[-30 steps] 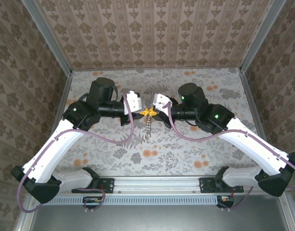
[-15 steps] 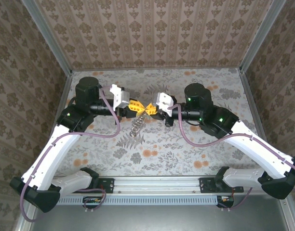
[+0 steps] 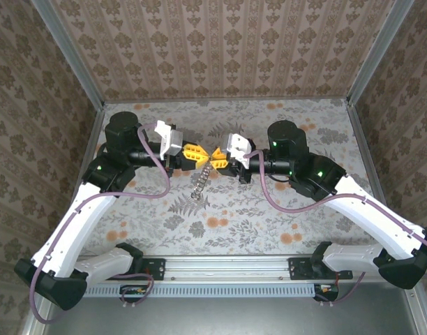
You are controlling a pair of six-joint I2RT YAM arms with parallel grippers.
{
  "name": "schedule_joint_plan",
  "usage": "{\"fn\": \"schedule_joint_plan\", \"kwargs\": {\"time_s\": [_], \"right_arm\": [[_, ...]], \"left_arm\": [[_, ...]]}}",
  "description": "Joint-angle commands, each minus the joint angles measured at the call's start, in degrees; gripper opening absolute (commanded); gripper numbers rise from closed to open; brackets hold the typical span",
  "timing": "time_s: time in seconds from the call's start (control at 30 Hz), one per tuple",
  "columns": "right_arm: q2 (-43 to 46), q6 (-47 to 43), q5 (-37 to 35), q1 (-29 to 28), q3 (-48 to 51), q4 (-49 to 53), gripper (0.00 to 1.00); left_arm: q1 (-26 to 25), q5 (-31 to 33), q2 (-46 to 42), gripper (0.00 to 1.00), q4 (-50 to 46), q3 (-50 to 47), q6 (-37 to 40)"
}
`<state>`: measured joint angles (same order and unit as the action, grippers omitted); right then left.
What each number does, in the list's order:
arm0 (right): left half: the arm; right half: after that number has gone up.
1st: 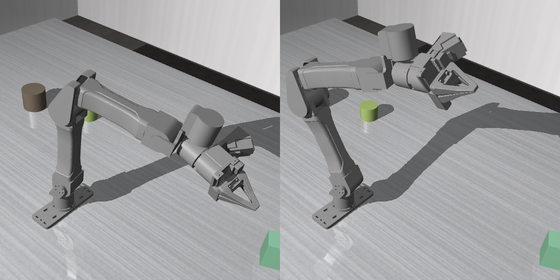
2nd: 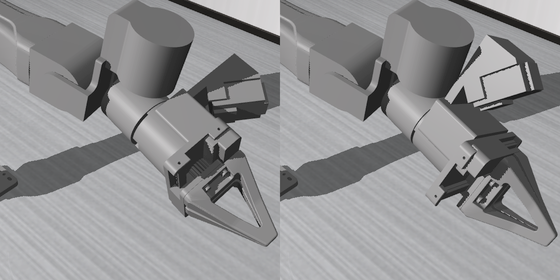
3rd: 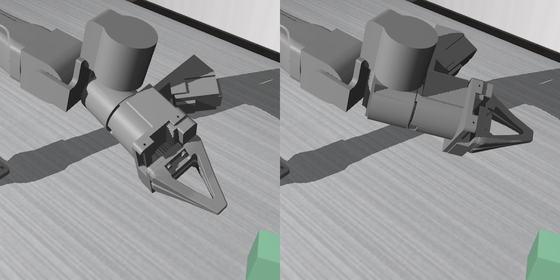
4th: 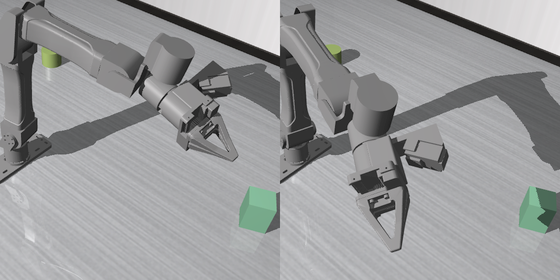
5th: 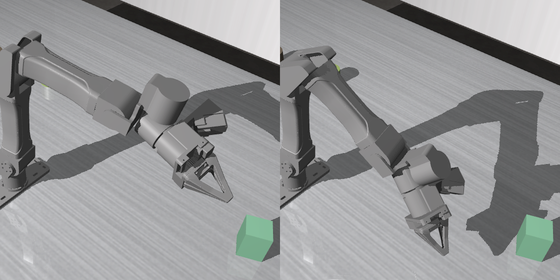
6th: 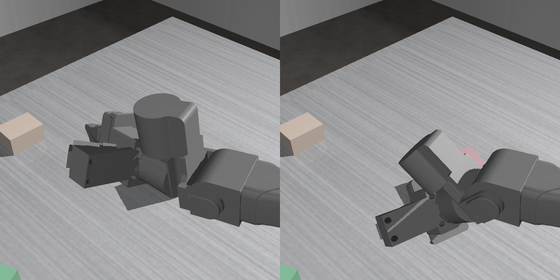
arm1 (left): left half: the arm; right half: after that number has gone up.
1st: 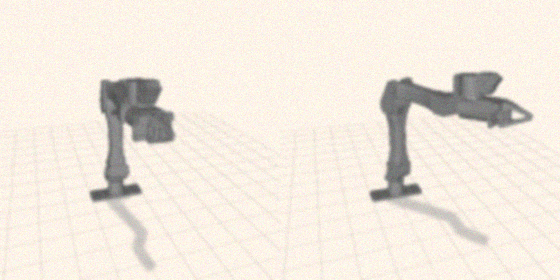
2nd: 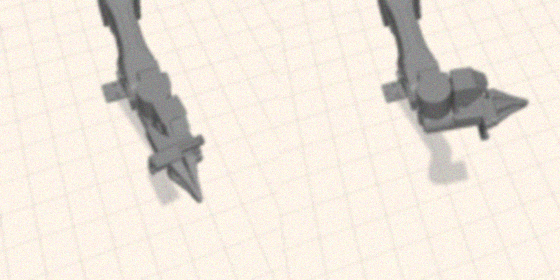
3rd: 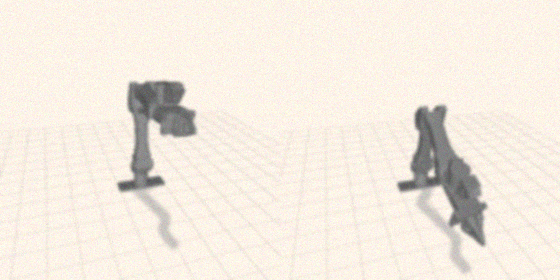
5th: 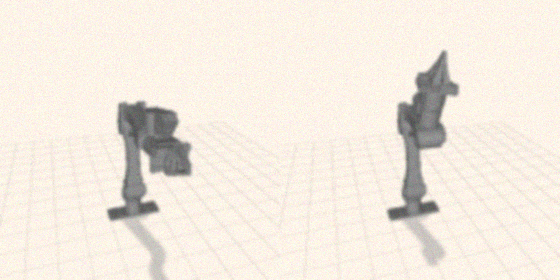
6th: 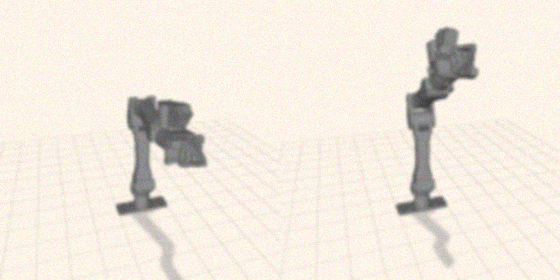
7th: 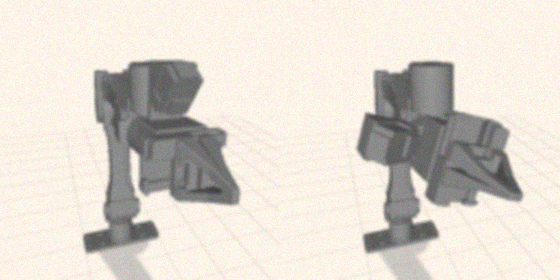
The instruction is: Put the keys on the keyring
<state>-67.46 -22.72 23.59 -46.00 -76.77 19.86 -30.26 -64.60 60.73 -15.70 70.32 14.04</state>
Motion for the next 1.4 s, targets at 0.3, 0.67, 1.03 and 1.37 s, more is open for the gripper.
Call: {"fn": "schedule_joint_plan", "kwargs": {"time_s": [0.3, 0.67, 1.03, 1.37], "right_arm": [[0.75, 2.39, 0.58, 0.16, 0.48, -1.57, 0.1], [0.19, 0.36, -4.67, 0.22, -2.98, 3.79, 0.0], [-1.36, -4.12, -7.86, -0.32, -6.28, 10.55, 0.0], [-1.57, -5.12, -4.85, -0.31, -6.1, 12.54, 0.0]], "left_arm": [[0.37, -3.92, -3.33, 0.0, 19.12, -5.87, -10.98], [-1.74, 7.76, -1.4, 0.03, -8.53, 2.67, 6.59], [-8.7, 26.6, 4.84, 0.28, -29.0, 13.71, 19.46], [-10.07, 26.98, 7.36, 0.3, -28.94, 14.1, 19.85]]}}
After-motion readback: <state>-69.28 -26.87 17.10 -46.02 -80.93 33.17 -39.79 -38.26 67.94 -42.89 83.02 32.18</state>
